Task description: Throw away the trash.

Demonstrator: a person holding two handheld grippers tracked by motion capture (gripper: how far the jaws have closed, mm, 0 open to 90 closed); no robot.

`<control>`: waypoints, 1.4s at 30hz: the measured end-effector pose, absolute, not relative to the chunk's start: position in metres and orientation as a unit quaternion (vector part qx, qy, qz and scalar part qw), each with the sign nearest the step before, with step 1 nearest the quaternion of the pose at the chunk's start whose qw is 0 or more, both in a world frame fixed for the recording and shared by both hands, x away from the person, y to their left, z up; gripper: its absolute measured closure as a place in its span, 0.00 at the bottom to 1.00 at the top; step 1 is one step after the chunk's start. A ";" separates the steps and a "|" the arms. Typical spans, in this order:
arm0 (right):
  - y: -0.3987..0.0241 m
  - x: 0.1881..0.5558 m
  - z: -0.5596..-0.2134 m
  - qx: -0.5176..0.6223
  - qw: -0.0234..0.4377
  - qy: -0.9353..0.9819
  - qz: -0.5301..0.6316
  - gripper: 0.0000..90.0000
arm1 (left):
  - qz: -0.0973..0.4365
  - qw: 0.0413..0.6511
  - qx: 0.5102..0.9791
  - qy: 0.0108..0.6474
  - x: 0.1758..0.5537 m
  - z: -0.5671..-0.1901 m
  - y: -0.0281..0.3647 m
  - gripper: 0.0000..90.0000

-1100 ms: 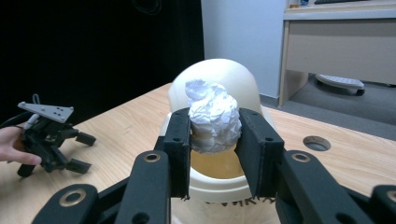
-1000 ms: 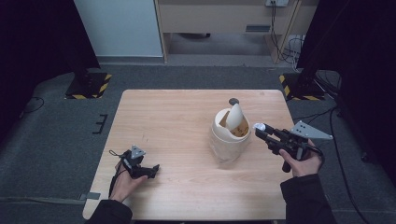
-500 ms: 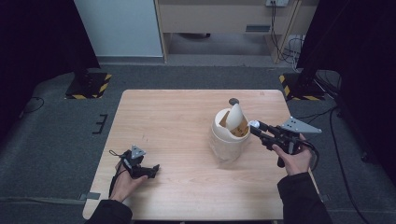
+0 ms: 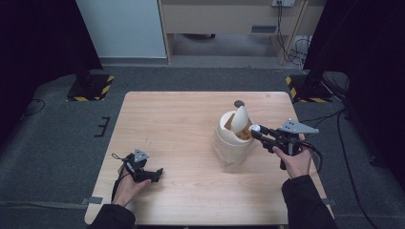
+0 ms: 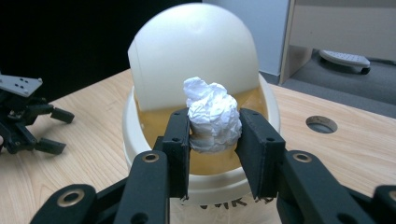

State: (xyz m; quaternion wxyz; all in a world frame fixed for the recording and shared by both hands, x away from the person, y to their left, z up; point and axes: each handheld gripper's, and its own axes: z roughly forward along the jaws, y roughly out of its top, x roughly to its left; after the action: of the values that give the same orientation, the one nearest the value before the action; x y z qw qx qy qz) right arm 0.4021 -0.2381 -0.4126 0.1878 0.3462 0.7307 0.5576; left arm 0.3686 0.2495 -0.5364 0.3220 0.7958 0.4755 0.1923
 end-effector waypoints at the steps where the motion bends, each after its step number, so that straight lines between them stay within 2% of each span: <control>1: -0.237 0.404 -0.414 0.346 0.188 0.733 0.555 0.72 | 0.192 0.322 0.796 0.476 0.369 -0.536 0.249 0.00; 17: -0.229 0.414 -0.424 0.353 0.180 0.748 0.533 0.72 | 0.193 0.322 0.795 0.476 0.369 -0.536 0.249 0.00; 30: -0.230 0.414 -0.416 0.358 0.179 0.733 0.550 0.52 | 0.193 0.322 0.795 0.476 0.368 -0.536 0.249 0.00; 36: -0.243 0.409 -0.411 0.380 0.190 0.712 0.560 0.36 | 0.192 0.322 0.795 0.476 0.368 -0.536 0.249 0.00; 42: -0.255 0.402 -0.420 0.405 0.197 0.712 0.539 0.21 | 0.193 0.322 0.795 0.476 0.368 -0.536 0.249 0.00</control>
State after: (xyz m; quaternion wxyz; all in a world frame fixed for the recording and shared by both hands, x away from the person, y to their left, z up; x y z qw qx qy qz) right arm 0.4020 -0.2551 -0.4201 0.1973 0.4053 0.7119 0.5385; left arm 0.3684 0.2491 -0.5364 0.3220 0.7952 0.4763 0.1926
